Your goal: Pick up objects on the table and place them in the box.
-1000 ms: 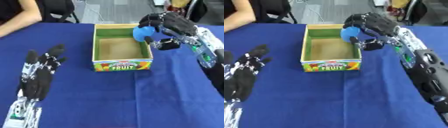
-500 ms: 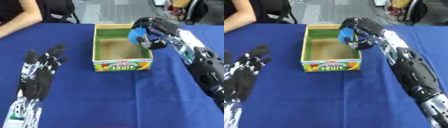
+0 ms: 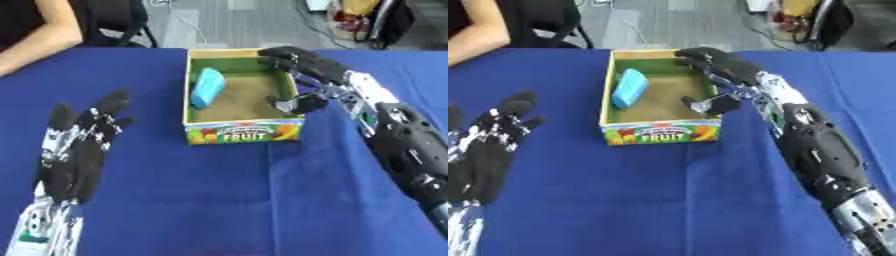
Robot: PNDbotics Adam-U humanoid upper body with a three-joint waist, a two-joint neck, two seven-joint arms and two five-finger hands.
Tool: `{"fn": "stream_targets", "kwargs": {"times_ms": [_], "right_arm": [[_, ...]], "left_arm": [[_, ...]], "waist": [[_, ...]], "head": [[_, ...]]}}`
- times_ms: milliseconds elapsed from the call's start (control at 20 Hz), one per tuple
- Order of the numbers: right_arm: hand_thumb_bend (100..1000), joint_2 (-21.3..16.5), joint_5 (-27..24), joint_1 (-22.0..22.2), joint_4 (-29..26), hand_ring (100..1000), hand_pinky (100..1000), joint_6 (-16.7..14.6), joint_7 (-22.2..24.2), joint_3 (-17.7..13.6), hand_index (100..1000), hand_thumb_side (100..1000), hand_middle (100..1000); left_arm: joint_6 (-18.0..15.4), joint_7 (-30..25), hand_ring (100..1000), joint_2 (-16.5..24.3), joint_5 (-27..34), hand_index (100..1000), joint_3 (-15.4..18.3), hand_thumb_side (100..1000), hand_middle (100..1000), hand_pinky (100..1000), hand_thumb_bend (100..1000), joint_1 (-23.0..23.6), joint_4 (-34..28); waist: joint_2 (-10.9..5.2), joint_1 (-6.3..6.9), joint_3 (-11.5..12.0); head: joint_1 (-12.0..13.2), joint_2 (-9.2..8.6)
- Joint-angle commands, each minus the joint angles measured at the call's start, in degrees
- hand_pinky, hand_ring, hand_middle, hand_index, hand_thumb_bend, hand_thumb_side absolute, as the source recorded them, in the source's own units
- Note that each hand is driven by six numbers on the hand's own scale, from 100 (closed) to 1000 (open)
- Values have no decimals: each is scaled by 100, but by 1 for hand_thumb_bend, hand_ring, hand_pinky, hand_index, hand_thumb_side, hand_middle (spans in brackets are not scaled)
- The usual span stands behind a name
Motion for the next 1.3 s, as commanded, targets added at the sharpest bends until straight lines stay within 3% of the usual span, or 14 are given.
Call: {"fn": "stream_targets", "kwargs": {"times_ms": [50,400,600,800,1000,1300], "right_arm": [[270,-99,-68,-113,-98,1000,1000,8,-34,-57,1000,907,1000],[244,-157,-78,-25,-242,1000,1000,37,-107,-35,1000,892,1000],[212,-327,-268,208,-728,1000,1000,39,-188,-3,1000,844,1000],[156,-630,-681,827,-1739,1000,1000,223,-157,-47,1000,815,1000],[171,-840,-1250,1617,-2990,1000,1000,534,-79,-253,1000,822,1000],[138,-886,-1692,2637,-4589,956,1000,927,78,-646,1000,798,997]], "left_arm": [[-1,-17,979,20,24,778,-18,1000,925,907,817,-80,-54],[-4,-14,980,23,14,776,-12,1000,926,907,815,-78,-47],[-8,1,980,28,-1,775,7,1000,926,907,815,-75,-39],[-21,38,979,34,-16,775,47,1000,925,906,816,-80,-44],[-25,62,981,53,-40,773,70,1000,927,907,811,-61,-43],[-32,78,982,71,-82,772,101,1000,928,907,806,-40,-33]], "waist": [[-71,6,-14],[-63,8,-31],[-53,2,-58],[-50,-8,-108],[-28,1,-211],[8,36,-339]], "head": [[11,-66],[20,-78],[81,-77],[167,-124],[243,-173],[345,-167]]}}
